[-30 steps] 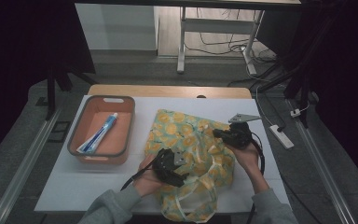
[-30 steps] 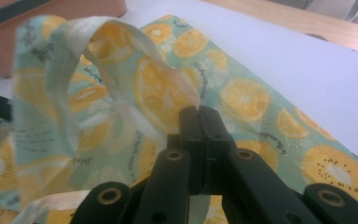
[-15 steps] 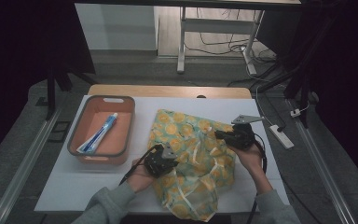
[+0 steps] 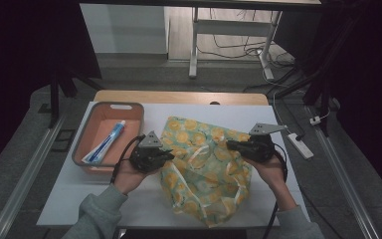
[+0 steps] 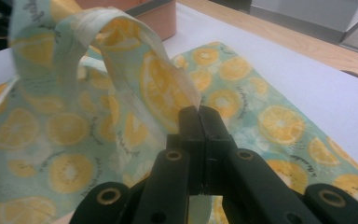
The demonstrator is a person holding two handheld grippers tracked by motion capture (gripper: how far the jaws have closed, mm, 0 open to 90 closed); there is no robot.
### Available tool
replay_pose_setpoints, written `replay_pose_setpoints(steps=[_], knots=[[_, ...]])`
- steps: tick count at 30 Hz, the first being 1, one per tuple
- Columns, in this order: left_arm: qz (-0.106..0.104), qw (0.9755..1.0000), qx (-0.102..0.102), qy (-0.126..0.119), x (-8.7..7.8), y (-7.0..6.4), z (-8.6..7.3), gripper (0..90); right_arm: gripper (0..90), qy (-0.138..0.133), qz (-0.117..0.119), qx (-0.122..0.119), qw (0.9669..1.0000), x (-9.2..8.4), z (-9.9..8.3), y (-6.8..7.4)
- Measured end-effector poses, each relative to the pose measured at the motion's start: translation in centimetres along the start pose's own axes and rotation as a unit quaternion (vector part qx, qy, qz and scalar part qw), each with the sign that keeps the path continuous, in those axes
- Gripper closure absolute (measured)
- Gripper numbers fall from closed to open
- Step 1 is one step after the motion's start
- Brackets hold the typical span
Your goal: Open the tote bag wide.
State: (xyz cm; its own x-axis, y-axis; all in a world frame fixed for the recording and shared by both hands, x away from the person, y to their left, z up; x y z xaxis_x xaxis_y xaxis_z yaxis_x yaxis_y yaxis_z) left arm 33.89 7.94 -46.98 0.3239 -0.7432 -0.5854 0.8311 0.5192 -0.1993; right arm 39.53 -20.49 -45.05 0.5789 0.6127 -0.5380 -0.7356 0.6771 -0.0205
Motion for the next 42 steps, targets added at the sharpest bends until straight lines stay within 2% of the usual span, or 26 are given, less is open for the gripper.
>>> replay_pose_setpoints(steps=[7,9,10,12,15,16,17,18,19,20,21,23,25,26,27,29,31,32,33,35,38,40,42], knots=[[0.002,0.9992,-0.018,0.036,2.1,1.3,-1.0,88.1,88.6,0.038,-0.006,0.005,0.9993,1.9,-1.8,-0.8],[0.001,0.9987,-0.022,0.046,2.7,1.6,-1.2,88.1,88.6,0.057,-0.010,0.018,0.9982,2.7,-2.9,-1.5],[-0.001,0.9984,-0.025,0.050,2.9,1.7,-1.4,88.1,88.6,0.057,-0.010,0.018,0.9982,2.7,-2.9,-1.5],[-0.005,0.9980,-0.029,0.056,3.4,1.9,-1.6,88.1,88.5,0.076,-0.012,0.025,0.9967,3.5,-3.9,-1.9],[-0.004,0.9977,-0.029,0.061,3.6,2.0,-1.7,88.2,86.3,0.090,-0.014,0.034,0.9953,3.9,-4.6,-2.4],[-0.001,0.9977,-0.030,0.060,3.5,2.0,-1.7,88.1,81.6,0.093,-0.020,0.037,0.9947,4.0,-4.7,-2.6],[0.000,0.9977,-0.032,0.060,3.5,2.1,-1.7,88.2,72.9,0.095,-0.025,0.041,0.9944,3.9,-4.8,-2.8],[0.001,0.9977,-0.035,0.057,3.4,2.2,-1.7,88.2,72.9,0.095,-0.025,0.041,0.9944,3.9,-4.8,-2.8],[0.003,0.9978,-0.037,0.056,3.3,2.3,-1.8,88.2,57.2,0.085,-0.046,0.040,0.9945,3.4,-4.4,-2.8],[0.003,0.9978,-0.038,0.055,3.3,2.4,-1.8,88.2,52.0,0.070,-0.059,0.039,0.9951,2.8,-3.8,-2.7],[0.005,0.9977,-0.038,0.056,3.3,2.5,-1.8,88.2,46.9,0.050,-0.064,0.039,0.9959,1.9,-3.0,-2.4],[0.005,0.9977,-0.040,0.054,3.3,2.5,-1.8,88.2,39.5,0.030,-0.066,0.032,0.9969,0.0,-1.3,-1.2],[0.005,0.9977,-0.040,0.055,3.3,2.6,-1.8,88.2,38.0,0.016,-0.060,0.014,0.9979,-2.0,-0.2,0.6],[0.005,0.9977,-0.040,0.055,3.3,2.6,-1.8,88.2,38.0,0.016,-0.060,0.014,0.9979,-2.0,-0.2,0.6],[0.005,0.9977,-0.040,0.055,3.3,2.6,-1.8,88.2,38.0,0.017,-0.052,-0.002,0.9985,-3.5,0.1,2.7],[0.005,0.9977,-0.039,0.055,3.2,2.6,-1.9,88.2,38.9,0.025,-0.036,-0.029,0.9986,-4.2,-0.2,5.0],[0.003,0.9978,-0.037,0.055,3.2,2.5,-1.8,88.2,40.7,0.034,0.010,-0.061,0.9975,-4.2,-0.7,7.5],[0.003,0.9978,-0.037,0.055,3.2,2.5,-1.8,88.2,40.7,0.034,0.010,-0.061,0.9975,-4.2,-0.7,7.5],[0.003,0.9978,-0.037,0.055,3.2,2.5,-1.8,88.2,41.8,0.057,0.036,-0.085,0.9941,-3.9,-1.4,9.4],[0.002,0.9978,-0.036,0.056,3.3,2.4,-1.8,88.2,44.8,0.084,0.048,-0.099,0.9904,-3.4,-2.2,10.7],[0.001,0.9978,-0.036,0.056,3.4,2.5,-1.8,88.2,50.8,0.144,0.007,-0.136,0.9802,-2.4,-4.2,10.8],[0.002,0.9977,-0.038,0.056,3.3,2.6,-1.8,88.2,61.6,0.170,-0.006,-0.138,0.9758,-2.1,-5.6,10.2],[0.003,0.9977,-0.038,0.057,3.2,2.7,-1.9,88.2,76.8,0.192,-0.016,-0.131,0.9725,-2.2,-6.9,9.3]])
Point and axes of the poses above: each handheld gripper's, and its own axes: x roughly forward along the jaws, z roughly out of its top, y roughly to its left, the point moved 5 cm from there along x, roughly forward along the jaws, and after that the axes turned 10 degrees about -z, right-handed, at the moved point
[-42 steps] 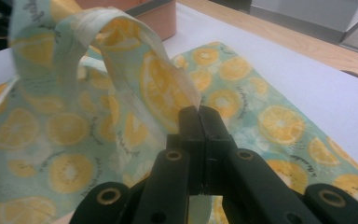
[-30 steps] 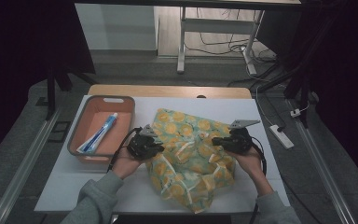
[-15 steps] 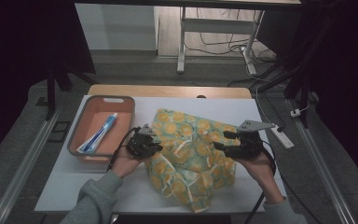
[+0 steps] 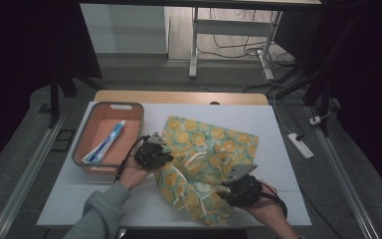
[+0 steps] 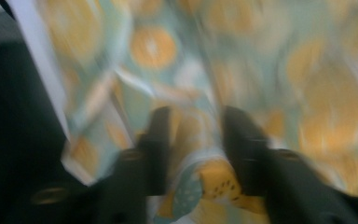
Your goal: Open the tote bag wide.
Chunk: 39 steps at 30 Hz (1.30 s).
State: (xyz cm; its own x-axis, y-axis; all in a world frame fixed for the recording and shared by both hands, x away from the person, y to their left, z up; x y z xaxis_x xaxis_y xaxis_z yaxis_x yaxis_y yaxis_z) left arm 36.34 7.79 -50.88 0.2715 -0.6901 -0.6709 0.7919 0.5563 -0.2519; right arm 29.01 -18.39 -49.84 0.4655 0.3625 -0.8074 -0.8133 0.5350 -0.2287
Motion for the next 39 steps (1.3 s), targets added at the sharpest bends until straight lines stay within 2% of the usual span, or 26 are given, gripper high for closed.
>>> replay_pose_setpoints(steps=[2,3,9,11,12,15,16,17,18,19,20,21,22,24,27,29,30,31,32,34,35,36,37,38,39], knots=[[0.001,1.0000,-0.003,-0.001,-0.1,0.2,-0.1,88.2,85.3,0.009,0.005,0.012,0.9999,-0.1,-1.4,-0.3],[0.002,1.0000,-0.004,0.000,-0.1,0.2,-0.1,88.2,86.7,0.010,0.009,0.013,0.9998,-0.3,-2.0,-0.3],[0.004,0.9999,-0.009,0.003,-0.1,0.5,-0.2,88.2,87.7,-0.003,0.003,0.037,0.9993,-3.2,-5.2,-0.8],[0.004,1.0000,-0.008,0.004,-0.1,0.5,-0.2,88.2,87.7,-0.002,0.004,0.040,0.9992,-3.5,-5.8,-0.9],[0.005,1.0000,-0.008,0.003,-0.2,0.5,-0.2,88.2,87.6,-0.002,0.010,0.053,0.9985,-3.8,-6.7,-0.9],[0.001,1.0000,-0.008,0.002,-0.1,0.4,-0.2,88.2,85.5,-0.001,0.020,0.060,0.9980,-3.5,-7.4,-0.8],[-0.002,1.0000,-0.006,0.002,-0.1,0.3,-0.1,88.1,71.1,-0.018,0.023,0.063,0.9976,-3.4,-7.0,-0.7],[-0.006,1.0000,-0.004,0.001,0.0,0.1,-0.1,88.1,63.5,-0.040,0.025,0.065,0.9968,-3.7,-6.3,-0.7],[-0.006,1.0000,-0.004,0.001,0.0,0.1,-0.1,88.1,63.5,-0.040,0.025,0.065,0.9968,-3.7,-6.3,-0.7],[-0.007,1.0000,-0.003,0.001,0.0,0.0,0.0,88.1,50.8,-0.086,0.002,0.064,0.9942,-4.6,-4.5,-0.7],[-0.009,1.0000,-0.001,0.000,0.0,-0.1,0.0,88.1,45.9,-0.106,-0.016,0.064,0.9921,-5.0,-3.5,-0.9],[-0.011,0.9999,-0.001,-0.001,0.0,-0.2,0.0,88.1,45.9,-0.106,-0.016,0.064,0.9921,-5.0,-3.5,-0.9],[-0.012,0.9999,0.000,-0.001,0.0,-0.3,0.0,87.9,39.0,-0.123,-0.044,0.068,0.9891,-5.1,-1.7,-1.4],[-0.014,0.9999,0.003,-0.003,-0.2,-0.5,0.0,87.9,35.9,-0.115,-0.070,0.064,0.9888,-4.3,-0.4,-2.3],[-0.018,0.9998,0.003,-0.009,-0.5,-0.8,0.1,87.9,25.9,-0.090,-0.060,0.087,0.9903,-1.7,0.8,-4.2],[-0.021,0.9997,0.004,-0.011,-0.7,-0.9,0.1,87.8,24.5,-0.057,-0.051,0.093,0.9928,0.5,1.2,-5.2],[-0.021,0.9997,0.005,-0.012,-0.8,-0.9,0.1,87.8,24.5,-0.057,-0.051,0.093,0.9928,0.5,1.2,-5.2],[-0.021,0.9997,0.005,-0.013,-0.8,-1.0,0.1,87.7,32.7,-0.035,-0.047,0.092,0.9941,2.4,1.4,-5.8],[-0.022,0.9996,0.005,-0.014,-0.9,-1.0,0.1,87.7,32.7,-0.035,-0.047,0.092,0.9941,2.4,1.4,-5.8],[-0.023,0.9996,0.007,-0.017,-1.2,-0.9,0.0,87.6,59.0,-0.032,-0.021,0.093,0.9949,3.4,1.5,-6.5],[-0.024,0.9995,0.007,-0.020,-1.3,-0.9,0.0,86.9,78.5,-0.043,0.016,0.104,0.9935,3.7,1.8,-7.1],[-0.025,0.9994,0.009,-0.022,-1.4,-0.9,0.0,86.2,83.9,-0.051,0.022,0.113,0.9920,3.6,2.1,-7.4],[-0.025,0.9993,0.009,-0.025,-1.5,-0.9,0.1,86.2,83.9,-0.051,0.022,0.113,0.9920,3.6,2.1,-7.4],[-0.023,0.9993,0.009,-0.029,-1.6,-0.9,0.1,84.8,87.4,-0.075,0.033,0.124,0.9889,2.9,2.9,-7.9],[-0.021,0.9992,0.010,-0.032,-1.6,-0.9,0.2,84.8,87.4,-0.075,0.033,0.124,0.9889,2.9,2.9,-7.9]])
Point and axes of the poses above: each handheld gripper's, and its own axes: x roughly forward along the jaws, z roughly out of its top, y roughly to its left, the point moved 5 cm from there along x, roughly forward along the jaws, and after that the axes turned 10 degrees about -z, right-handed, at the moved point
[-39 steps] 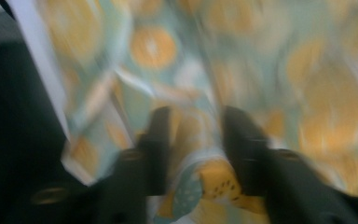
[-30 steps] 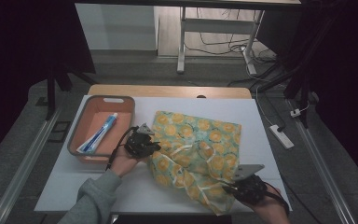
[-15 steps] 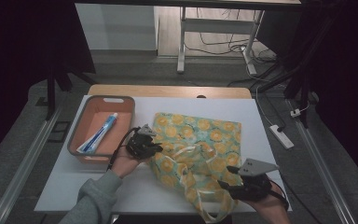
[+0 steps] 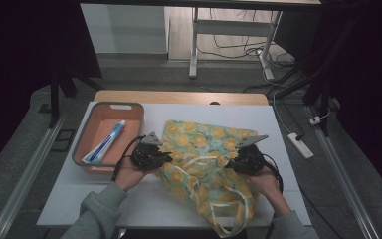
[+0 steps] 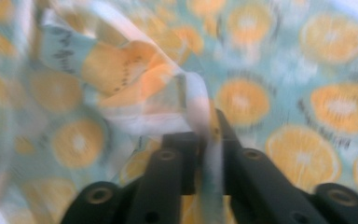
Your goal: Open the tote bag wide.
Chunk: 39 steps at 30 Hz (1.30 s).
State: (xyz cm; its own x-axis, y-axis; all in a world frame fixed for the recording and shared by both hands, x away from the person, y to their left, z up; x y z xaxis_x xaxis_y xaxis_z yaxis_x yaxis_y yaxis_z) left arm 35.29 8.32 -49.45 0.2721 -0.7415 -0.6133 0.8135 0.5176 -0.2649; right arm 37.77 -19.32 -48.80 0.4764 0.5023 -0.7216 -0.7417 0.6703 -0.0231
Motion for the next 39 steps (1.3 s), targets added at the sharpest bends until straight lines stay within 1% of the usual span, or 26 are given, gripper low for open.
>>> replay_pose_setpoints(steps=[2,3,4,5,6,7,8,9,10,11,12,14,17,19,21,24,25,28,31,34,37,38,39], knots=[[0.004,1.0000,0.000,-0.006,-0.1,0.0,0.2,82.5,88.0,-0.022,0.012,0.003,0.9997,-0.9,1.1,0.1],[0.006,0.9999,0.000,-0.010,0.0,0.0,0.2,80.6,88.1,-0.035,0.012,0.001,0.9993,-1.4,1.7,0.2],[0.008,0.9999,0.001,-0.015,-0.1,0.0,0.4,78.6,88.2,-0.048,0.012,0.000,0.9988,-1.9,2.2,0.3],[0.007,0.9998,0.002,-0.019,0.0,-0.1,0.5,73.4,88.3,-0.072,0.004,0.004,0.9974,-2.7,3.2,0.4],[0.004,0.9997,0.006,-0.022,0.0,-0.3,0.6,69.5,88.3,-0.078,-0.003,0.008,0.9969,-2.8,3.5,0.3],[0.000,0.9996,0.012,-0.025,-0.1,-0.5,0.7,64.4,88.4,-0.081,-0.006,0.011,0.9966,-2.8,3.7,0.1],[0.001,0.9994,0.016,-0.029,-0.1,-0.7,0.8,64.4,88.4,-0.081,-0.006,0.011,0.9966,-2.8,3.7,0.1],[0.002,0.9993,0.022,-0.030,-0.2,-0.9,0.9,55.3,88.5,-0.084,-0.008,0.023,0.9962,-2.4,3.8,-0.4],[0.002,0.9991,0.026,-0.033,-0.4,-1.2,1.0,55.3,88.5,-0.084,-0.008,0.023,0.9962,-2.4,3.8,-0.4],[-0.001,0.9989,0.029,-0.036,-0.6,-1.4,1.2,48.7,88.5,-0.082,-0.007,0.031,0.9962,-1.9,3.8,-0.8],[-0.003,0.9988,0.032,-0.038,-0.8,-1.6,1.2,48.7,88.5,-0.082,-0.007,0.031,0.9962,-1.9,3.8,-0.8],[-0.009,0.9986,0.036,-0.039,-1.1,-1.9,1.4,42.7,88.5,-0.081,-0.006,0.042,0.9958,-1.3,3.8,-1.2],[-0.015,0.9983,0.038,-0.041,-1.6,-2.3,1.5,39.0,88.5,-0.079,-0.006,0.043,0.9959,-1.0,3.9,-1.3],[-0.017,0.9984,0.039,-0.037,-1.9,-2.5,1.5,34.3,88.5,-0.076,-0.013,0.047,0.9959,-0.6,3.9,-1.4],[-0.019,0.9983,0.044,-0.034,-2.3,-2.7,1.5,32.2,88.5,-0.076,-0.015,0.053,0.9955,-0.4,3.9,-1.6],[-0.024,0.9977,0.048,-0.042,-3.1,-3.2,1.7,31.3,88.5,-0.077,-0.015,0.059,0.9952,0.0,4.0,-1.8],[-0.026,0.9976,0.048,-0.043,-3.4,-3.4,1.8,30.8,88.5,-0.076,-0.014,0.064,0.9950,0.3,4.1,-2.0],[-0.032,0.9971,0.053,-0.044,-3.9,-4.0,1.7,30.4,88.5,-0.074,-0.014,0.066,0.9950,0.7,4.2,-2.0],[-0.030,0.9970,0.060,-0.039,-4.1,-4.2,1.6,30.0,88.5,-0.073,-0.012,0.067,0.9950,1.3,4.5,-2.0],[-0.018,0.9975,0.058,-0.035,-4.3,-3.7,1.5,29.7,88.5,-0.072,-0.013,0.068,0.9950,1.5,4.6,-2.0],[0.007,0.9981,0.053,-0.031,-4.9,-2.5,1.3,29.7,88.5,-0.071,-0.013,0.066,0.9952,1.7,4.7,-1.9],[0.014,0.9983,0.048,-0.029,-5.2,-2.0,1.2,29.7,88.5,-0.071,-0.013,0.066,0.9952,1.8,4.7,-1.9],[0.017,0.9986,0.039,-0.030,-5.4,-1.5,1.1,29.7,88.5,-0.071,-0.013,0.067,0.9951,1.7,4.7,-1.8]])
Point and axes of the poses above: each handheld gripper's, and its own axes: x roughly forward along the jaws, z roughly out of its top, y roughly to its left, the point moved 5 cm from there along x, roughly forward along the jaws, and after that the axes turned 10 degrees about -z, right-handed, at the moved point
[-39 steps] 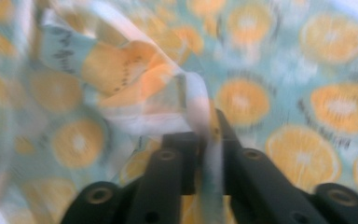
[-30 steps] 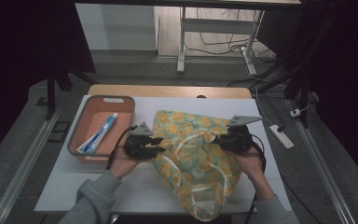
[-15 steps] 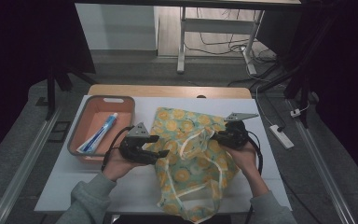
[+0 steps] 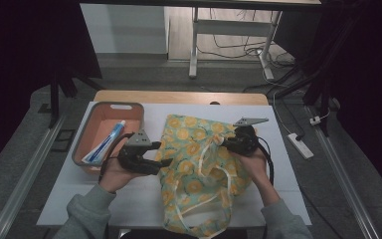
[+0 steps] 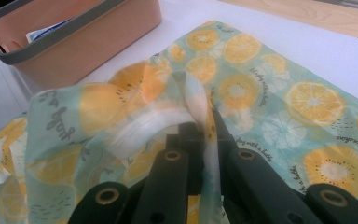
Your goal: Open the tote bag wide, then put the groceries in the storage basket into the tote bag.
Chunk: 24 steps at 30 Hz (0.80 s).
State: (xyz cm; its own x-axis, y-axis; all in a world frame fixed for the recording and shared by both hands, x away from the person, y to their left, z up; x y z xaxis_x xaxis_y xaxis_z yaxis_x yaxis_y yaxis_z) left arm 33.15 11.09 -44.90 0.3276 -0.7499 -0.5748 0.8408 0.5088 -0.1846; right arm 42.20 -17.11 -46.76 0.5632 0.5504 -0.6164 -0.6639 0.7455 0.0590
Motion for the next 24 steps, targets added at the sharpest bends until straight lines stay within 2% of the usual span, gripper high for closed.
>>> replay_pose_setpoints(steps=[3,6,10,13,18,24], knots=[[0.014,0.9997,-0.017,-0.007,-0.7,1.4,-0.2,29.7,88.5,-0.005,-0.002,0.000,1.0000,-0.3,0.1,0.0],[0.036,0.9990,-0.029,-0.003,-1.3,2.7,-0.6,29.7,88.5,-0.008,-0.004,0.001,1.0000,-0.5,0.1,0.0],[0.072,0.9962,-0.049,0.010,-2.0,4.6,-1.6,29.1,88.5,-0.012,-0.006,0.001,0.9999,-0.7,0.2,0.0],[0.087,0.9939,-0.066,0.016,-2.4,5.9,-2.3,28.7,88.5,-0.011,-0.006,0.000,0.9999,-0.7,0.1,0.0],[0.100,0.9916,-0.079,0.020,-2.7,7.2,-2.9,28.5,88.5,-0.009,-0.006,0.000,0.9999,-0.6,0.0,0.1],[0.125,0.9875,-0.092,0.028,-3.1,8.3,-3.6,28.1,88.5,-0.010,-0.005,-0.003,0.9999,-0.7,0.0,0.1]])
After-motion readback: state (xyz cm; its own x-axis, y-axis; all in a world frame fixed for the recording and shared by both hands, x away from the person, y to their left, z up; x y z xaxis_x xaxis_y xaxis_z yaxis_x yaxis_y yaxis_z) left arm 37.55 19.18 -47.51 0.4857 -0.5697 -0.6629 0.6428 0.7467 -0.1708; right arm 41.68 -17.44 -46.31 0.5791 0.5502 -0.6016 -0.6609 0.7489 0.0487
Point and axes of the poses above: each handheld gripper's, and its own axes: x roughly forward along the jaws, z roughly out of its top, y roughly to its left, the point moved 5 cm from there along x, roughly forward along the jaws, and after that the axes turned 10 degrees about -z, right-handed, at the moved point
